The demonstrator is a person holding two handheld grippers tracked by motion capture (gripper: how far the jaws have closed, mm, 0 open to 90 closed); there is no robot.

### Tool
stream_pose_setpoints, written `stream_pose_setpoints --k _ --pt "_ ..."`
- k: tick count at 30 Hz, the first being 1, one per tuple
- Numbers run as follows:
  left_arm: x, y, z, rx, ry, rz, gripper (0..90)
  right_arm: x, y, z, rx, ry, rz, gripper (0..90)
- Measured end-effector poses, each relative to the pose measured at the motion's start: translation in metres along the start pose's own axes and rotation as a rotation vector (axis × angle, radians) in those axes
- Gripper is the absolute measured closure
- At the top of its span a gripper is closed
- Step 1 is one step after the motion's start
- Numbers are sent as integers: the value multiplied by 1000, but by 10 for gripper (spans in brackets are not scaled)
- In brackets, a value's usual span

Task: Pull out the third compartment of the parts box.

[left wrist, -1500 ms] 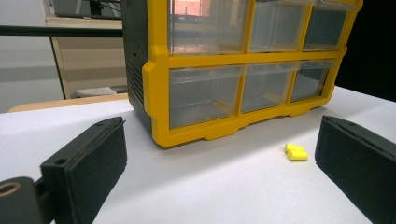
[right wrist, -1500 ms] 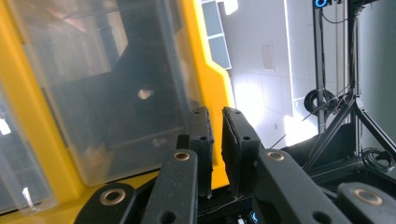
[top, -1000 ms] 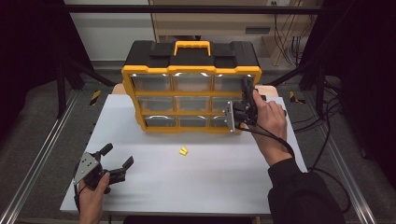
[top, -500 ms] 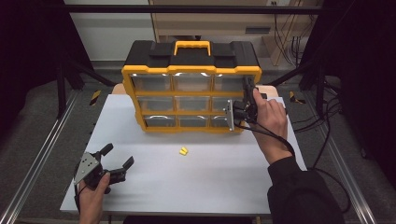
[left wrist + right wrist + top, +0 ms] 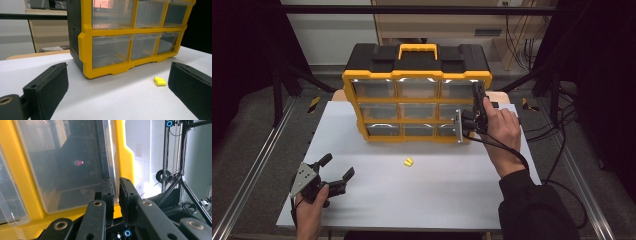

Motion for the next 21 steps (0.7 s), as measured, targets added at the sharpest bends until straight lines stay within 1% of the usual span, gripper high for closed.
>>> stream_pose_setpoints --k 10,21 --pt "0 0 0 2 0 0 29 0 -11 -4 2 3 -9 824" --pt "0 -1 0 2 1 0 28 0 -27 -7 0 14 -13 822"
Point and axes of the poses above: each handheld gripper's, and its own axes: y roughly forward along the jaws, x roughly out of its top, z roughly to its left, the point moved 1 cm from there along y, roughly forward along the jaws, and after that the axes turned 1 degree about -y, right-handed, at the moved point
